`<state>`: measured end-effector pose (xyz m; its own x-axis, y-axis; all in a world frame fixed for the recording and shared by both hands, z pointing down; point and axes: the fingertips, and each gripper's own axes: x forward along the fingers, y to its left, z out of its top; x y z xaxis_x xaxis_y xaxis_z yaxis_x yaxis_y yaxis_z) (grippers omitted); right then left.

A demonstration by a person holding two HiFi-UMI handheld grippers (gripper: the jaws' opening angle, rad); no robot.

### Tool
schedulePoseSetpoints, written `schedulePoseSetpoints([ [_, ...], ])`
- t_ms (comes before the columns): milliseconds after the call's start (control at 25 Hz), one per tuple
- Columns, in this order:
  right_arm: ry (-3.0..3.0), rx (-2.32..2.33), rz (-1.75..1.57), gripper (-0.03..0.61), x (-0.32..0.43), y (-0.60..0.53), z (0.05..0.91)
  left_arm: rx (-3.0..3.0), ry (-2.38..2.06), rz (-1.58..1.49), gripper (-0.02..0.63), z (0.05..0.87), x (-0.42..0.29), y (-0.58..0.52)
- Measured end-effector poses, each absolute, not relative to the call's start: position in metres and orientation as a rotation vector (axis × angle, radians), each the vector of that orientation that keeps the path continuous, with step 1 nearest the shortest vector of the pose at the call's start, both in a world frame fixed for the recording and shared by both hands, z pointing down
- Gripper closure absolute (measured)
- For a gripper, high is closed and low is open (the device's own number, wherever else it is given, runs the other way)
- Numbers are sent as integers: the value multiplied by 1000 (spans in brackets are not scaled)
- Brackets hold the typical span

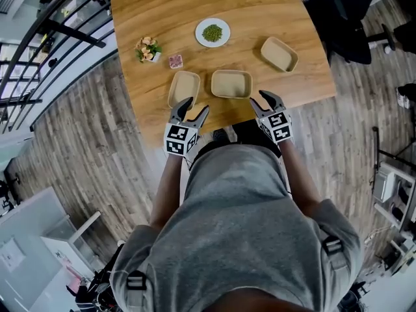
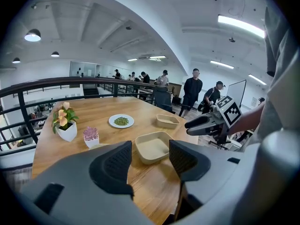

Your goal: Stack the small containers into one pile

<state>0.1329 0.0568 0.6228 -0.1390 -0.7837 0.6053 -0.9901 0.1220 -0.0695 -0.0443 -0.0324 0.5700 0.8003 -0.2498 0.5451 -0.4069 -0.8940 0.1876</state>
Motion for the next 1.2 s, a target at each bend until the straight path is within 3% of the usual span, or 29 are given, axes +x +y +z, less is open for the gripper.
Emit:
schedulePoseSetpoints([
  [1200,-2023,1543,955,411,151,21,693,2448,-441,1023,350,667,8,-56],
])
